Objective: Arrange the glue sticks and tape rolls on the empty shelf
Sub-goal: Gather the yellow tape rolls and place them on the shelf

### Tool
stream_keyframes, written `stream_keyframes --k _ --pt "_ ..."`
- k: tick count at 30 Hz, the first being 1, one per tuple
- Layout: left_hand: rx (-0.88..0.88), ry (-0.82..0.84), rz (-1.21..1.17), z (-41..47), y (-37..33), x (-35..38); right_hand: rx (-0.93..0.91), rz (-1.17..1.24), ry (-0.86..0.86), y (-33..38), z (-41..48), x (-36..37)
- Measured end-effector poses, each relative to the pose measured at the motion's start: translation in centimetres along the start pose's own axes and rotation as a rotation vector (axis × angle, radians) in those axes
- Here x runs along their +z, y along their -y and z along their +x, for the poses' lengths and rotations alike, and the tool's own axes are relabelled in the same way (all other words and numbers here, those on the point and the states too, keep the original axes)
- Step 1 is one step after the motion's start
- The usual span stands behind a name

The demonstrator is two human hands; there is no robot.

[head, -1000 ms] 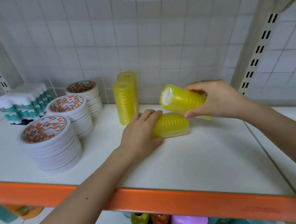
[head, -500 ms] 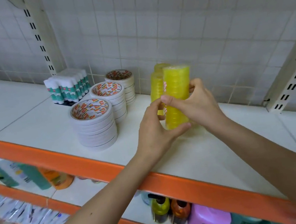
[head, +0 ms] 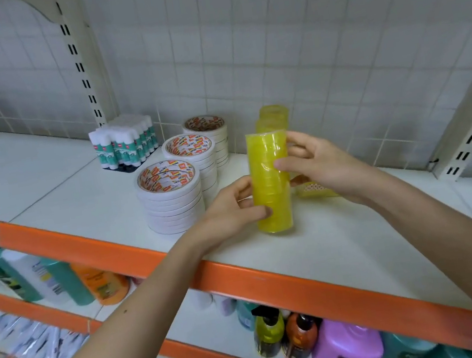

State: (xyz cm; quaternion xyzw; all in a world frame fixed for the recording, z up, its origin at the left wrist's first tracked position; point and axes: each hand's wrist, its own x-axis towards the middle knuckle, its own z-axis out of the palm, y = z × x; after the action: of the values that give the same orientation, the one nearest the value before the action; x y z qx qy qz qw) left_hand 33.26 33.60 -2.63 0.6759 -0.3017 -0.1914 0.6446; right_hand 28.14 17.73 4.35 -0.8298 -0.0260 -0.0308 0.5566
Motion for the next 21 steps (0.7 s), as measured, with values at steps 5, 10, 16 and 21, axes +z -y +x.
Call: stream_keyframes --k 5,10,16,21 --pt "0.009 -0.155 0.119 0.1 0.5 0.2 -0.069 -0.102 -0.272 -1.7 0.3 1.5" --pt "0.057 -0.288 0.21 -0.2 0.7 0.8 -0.034 -0.256 -0.556 -3.1 1.2 2.4" --pt "0.07 -0.201 0.341 -0.2 0.7 1.1 -0.037 -0.256 -0.587 -3.1 2.2 3.0" --pt "0.064 -0.209 0.375 -0.2 0.9 1.0 -0.032 -0.262 -0.613 -3.4 2.8 3.4"
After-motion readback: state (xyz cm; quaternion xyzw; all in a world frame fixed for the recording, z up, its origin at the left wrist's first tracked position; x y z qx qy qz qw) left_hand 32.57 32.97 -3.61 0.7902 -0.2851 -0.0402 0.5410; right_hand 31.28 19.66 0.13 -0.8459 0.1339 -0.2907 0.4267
